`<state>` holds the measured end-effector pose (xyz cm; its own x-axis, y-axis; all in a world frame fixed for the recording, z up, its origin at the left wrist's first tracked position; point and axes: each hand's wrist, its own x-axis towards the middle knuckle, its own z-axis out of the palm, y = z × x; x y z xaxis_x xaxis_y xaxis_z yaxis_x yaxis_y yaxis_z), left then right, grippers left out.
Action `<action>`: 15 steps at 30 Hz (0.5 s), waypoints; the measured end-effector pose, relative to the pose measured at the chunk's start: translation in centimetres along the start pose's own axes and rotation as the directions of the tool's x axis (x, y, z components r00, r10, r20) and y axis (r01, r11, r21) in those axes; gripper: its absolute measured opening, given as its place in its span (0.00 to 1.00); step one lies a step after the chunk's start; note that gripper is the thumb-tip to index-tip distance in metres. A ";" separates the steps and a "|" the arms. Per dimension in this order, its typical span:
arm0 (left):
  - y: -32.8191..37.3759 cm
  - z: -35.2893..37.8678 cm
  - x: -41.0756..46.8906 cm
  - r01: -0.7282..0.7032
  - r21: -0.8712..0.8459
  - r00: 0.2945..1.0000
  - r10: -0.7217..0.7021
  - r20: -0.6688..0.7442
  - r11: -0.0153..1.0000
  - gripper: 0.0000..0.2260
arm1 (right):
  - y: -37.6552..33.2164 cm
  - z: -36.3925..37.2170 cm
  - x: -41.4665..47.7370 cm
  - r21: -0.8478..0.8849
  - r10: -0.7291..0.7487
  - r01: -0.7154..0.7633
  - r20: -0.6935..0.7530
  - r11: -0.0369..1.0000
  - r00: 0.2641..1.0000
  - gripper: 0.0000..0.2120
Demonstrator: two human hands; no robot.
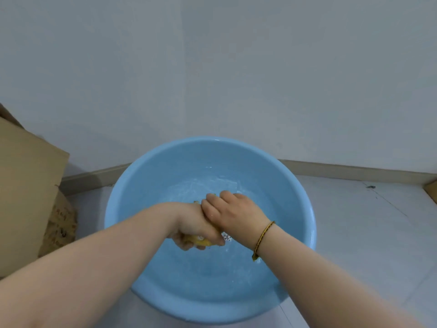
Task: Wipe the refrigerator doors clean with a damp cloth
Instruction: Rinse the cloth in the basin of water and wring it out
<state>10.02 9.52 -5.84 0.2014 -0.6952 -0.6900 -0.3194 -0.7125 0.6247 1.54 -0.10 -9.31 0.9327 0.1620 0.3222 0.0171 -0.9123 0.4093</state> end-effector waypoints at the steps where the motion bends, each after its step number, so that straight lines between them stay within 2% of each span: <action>1: -0.1 0.3 0.6 0.029 0.101 0.998 -0.023 -0.064 0.995 0.11 | -0.5 0.2 0.0 0.011 0.033 -0.034 0.086 0.999 0.996 0.26; 3: 0.1 1.2 1.5 0.094 0.373 0.959 0.016 -0.282 0.923 0.06 | -1.4 0.4 0.6 0.028 0.182 -0.195 0.254 0.980 0.950 0.28; 4: 0.2 1.7 1.7 0.124 0.430 0.909 0.071 -0.411 0.894 0.01 | -1.6 -0.1 1.0 0.022 0.236 -0.252 0.278 0.968 0.931 0.25; 5: 0.2 2.1 1.9 0.161 0.404 0.846 0.085 -0.526 0.900 0.07 | -1.5 -0.7 1.3 0.030 0.275 -0.297 0.299 0.954 0.914 0.21; 7: -0.1 2.6 2.2 0.218 0.417 0.767 0.110 -0.633 0.882 0.13 | -1.2 -1.7 1.8 0.097 0.300 -0.379 0.445 0.920 0.844 0.15; 10: -0.5 2.7 2.5 0.255 0.597 0.728 0.255 -0.636 0.760 0.12 | -0.9 -1.4 1.8 0.171 0.268 -0.461 0.620 0.871 0.737 0.14; 15: -0.9 1.8 2.4 0.211 0.786 0.748 0.421 -0.513 0.582 0.12 | -1.0 -2.1 1.7 0.203 0.279 -0.486 0.611 0.850 0.741 0.08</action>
<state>9.18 8.68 -8.72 0.4912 -0.8686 -0.0656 -0.8706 -0.4871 -0.0697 2.36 1.87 -7.39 0.9161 -0.3639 -0.1683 -0.3662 -0.9304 0.0182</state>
